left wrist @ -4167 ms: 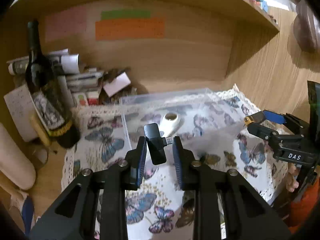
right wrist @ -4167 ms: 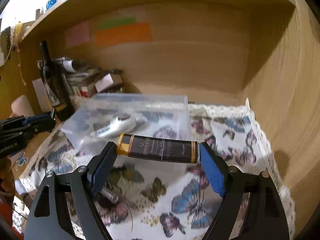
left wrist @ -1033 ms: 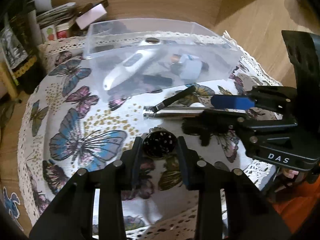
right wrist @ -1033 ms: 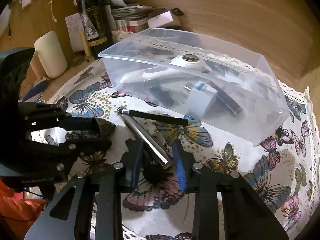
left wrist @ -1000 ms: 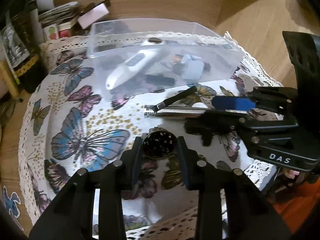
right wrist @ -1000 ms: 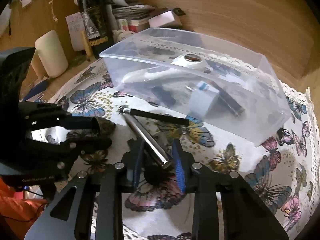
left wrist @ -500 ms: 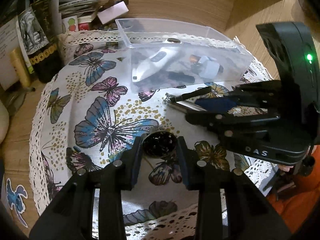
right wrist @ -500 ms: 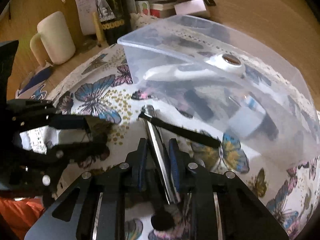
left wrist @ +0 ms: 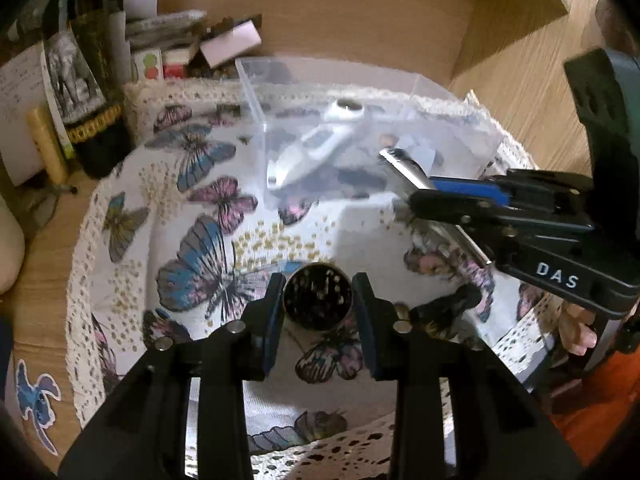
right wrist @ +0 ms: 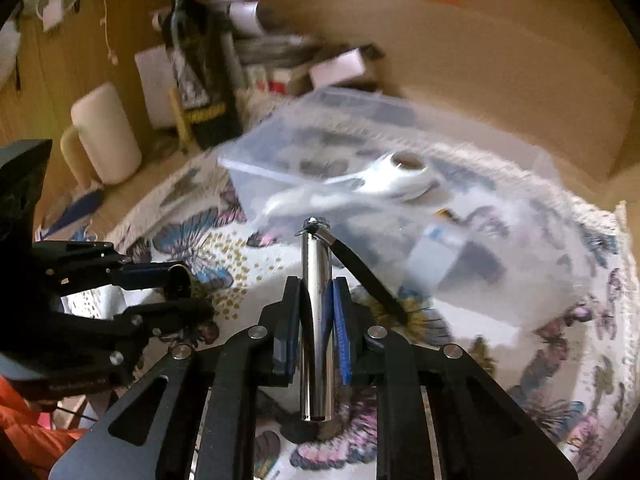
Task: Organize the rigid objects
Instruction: 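Grasp the black round grinder with the left tool while the right tool grasps the silver metal rod, then place the grinder into the clear box with the left tool while the right tool drops the rod in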
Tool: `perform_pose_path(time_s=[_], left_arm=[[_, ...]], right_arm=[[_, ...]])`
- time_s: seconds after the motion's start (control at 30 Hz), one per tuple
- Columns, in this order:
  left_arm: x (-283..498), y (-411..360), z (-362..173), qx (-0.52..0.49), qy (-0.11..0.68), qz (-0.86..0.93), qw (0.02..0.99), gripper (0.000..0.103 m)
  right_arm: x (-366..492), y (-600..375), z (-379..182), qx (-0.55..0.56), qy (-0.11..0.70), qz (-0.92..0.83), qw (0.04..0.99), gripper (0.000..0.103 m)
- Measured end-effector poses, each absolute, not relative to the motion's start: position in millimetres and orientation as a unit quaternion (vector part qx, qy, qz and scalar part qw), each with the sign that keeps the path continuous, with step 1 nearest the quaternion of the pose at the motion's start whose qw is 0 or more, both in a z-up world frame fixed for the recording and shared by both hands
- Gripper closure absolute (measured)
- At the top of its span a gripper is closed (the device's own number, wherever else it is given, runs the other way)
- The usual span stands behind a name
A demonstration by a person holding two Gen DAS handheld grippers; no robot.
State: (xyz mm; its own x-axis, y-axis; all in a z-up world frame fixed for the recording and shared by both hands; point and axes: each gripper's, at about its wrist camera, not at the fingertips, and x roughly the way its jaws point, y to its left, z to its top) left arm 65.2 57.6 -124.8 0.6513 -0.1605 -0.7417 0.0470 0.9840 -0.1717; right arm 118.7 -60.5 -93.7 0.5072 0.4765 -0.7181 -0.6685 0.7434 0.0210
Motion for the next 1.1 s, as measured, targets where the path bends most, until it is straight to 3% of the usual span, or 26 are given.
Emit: perform_pose_path(time_s=[0.6, 1.1], left_arm=[[91, 40, -45, -0.033, 0.307, -0.059, 0.949, 0.07], [150, 29, -42, -0.032, 0.327, -0.06, 0.943, 0.07]], right_arm=[[122, -125, -8, -0.071, 0.255, 0.27, 0.926, 0.089], [182, -128, -5, -0.078, 0.26, 0.23, 0.935, 0.089]])
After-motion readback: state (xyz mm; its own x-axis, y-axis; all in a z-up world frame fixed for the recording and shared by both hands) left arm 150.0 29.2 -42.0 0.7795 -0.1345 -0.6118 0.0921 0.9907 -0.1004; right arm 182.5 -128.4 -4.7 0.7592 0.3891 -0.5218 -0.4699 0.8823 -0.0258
